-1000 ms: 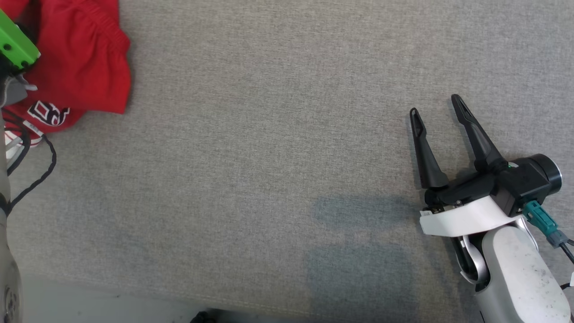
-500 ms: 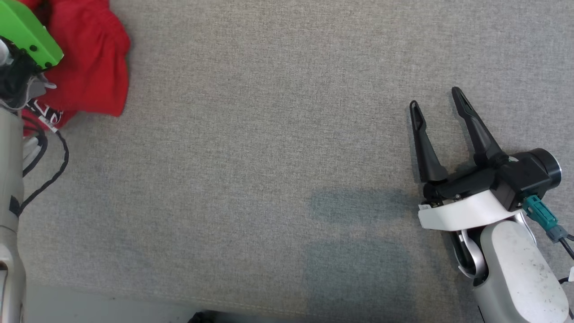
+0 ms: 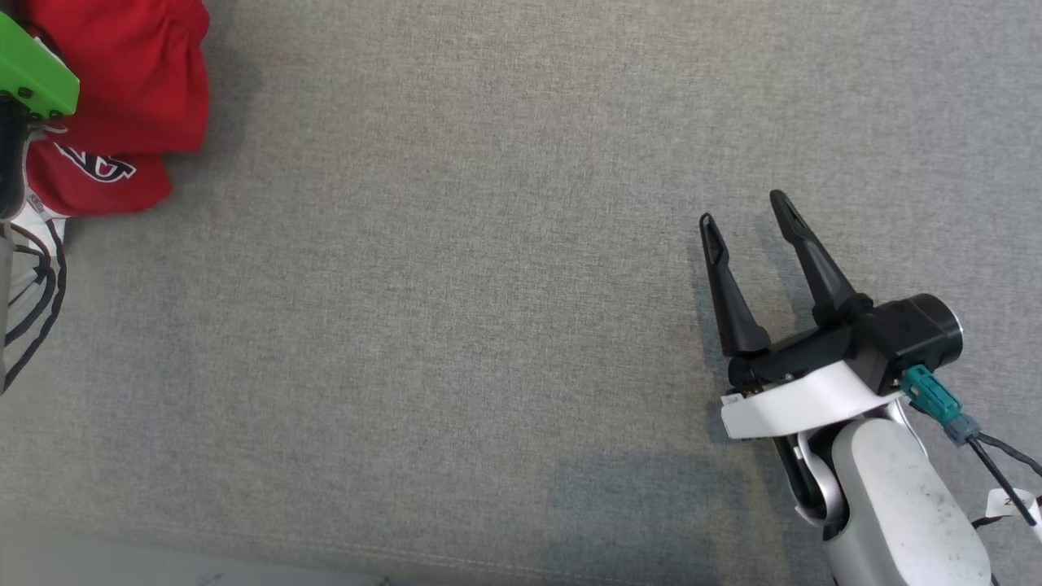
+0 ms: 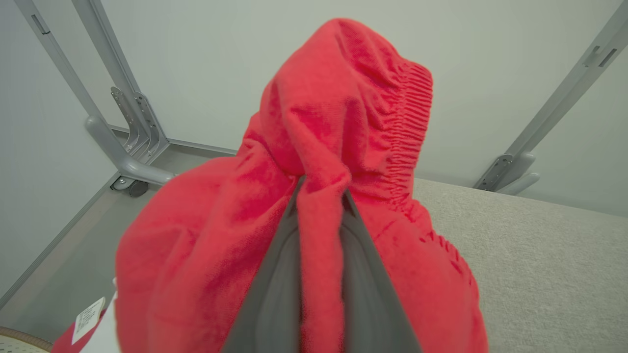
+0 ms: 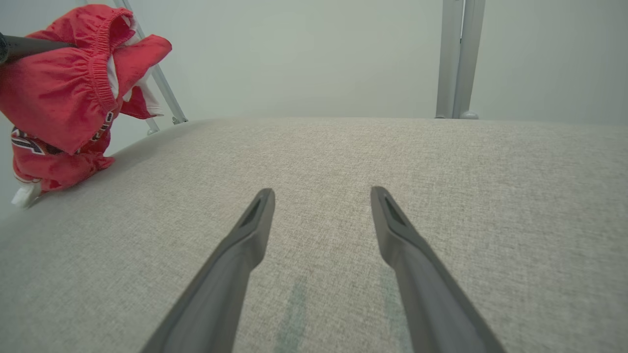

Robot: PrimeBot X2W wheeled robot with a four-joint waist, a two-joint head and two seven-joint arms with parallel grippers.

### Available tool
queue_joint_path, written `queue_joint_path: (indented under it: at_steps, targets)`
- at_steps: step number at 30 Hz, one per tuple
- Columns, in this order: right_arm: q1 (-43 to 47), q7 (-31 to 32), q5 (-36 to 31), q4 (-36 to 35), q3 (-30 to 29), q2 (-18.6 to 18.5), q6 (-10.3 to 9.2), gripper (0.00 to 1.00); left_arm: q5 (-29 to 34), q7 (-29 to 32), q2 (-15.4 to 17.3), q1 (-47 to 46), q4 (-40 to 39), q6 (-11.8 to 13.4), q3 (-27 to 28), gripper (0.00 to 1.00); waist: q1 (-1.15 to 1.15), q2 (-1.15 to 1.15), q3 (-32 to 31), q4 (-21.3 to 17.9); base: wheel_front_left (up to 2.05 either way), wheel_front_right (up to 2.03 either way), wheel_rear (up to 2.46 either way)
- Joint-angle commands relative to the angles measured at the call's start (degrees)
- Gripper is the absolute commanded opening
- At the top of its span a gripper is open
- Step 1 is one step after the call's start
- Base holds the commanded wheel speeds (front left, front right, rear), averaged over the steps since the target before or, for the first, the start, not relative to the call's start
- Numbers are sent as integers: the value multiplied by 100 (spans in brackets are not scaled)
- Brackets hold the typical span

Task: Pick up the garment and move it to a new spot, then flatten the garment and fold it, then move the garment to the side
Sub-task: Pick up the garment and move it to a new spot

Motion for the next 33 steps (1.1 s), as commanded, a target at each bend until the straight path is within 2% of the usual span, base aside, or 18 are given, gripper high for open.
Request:
queue_joint_path:
  at_steps: [1, 8, 12, 17, 25, 33]
  targets:
    - [101, 6, 68, 45, 28, 49, -6, 100, 63, -189, 68, 57, -54, -16, -58, 0, 0, 0, -370, -138, 0, 0, 0]
    - [397, 6, 236, 168, 136, 222, -6, 100, 101, -603, 121, 111, -68, -16, -231, 0, 0, 0, -1155, -429, 0, 0, 0]
    - [630, 6, 380, 185, 115, 256, -6, 100, -71, -589, 42, 134, -393, -16, -354, 0, 0, 0, -1591, -683, 0, 0, 0]
    - [750, 6, 533, 144, 77, 257, -6, 100, -164, -443, -53, 149, -741, -17, -480, 0, 0, 0, -1797, -919, 0, 0, 0]
    - [912, 6, 661, 142, 88, 259, -6, 100, -405, -243, -553, 374, -1382, -16, -780, 0, 0, 0, -2054, -1466, 0, 0, 0]
    - [1023, 6, 744, 103, 111, 258, -6, 100, -381, -114, -1144, 744, -1417, 7, -1225, 0, 0, 0, -2068, -2025, 0, 0, 0]
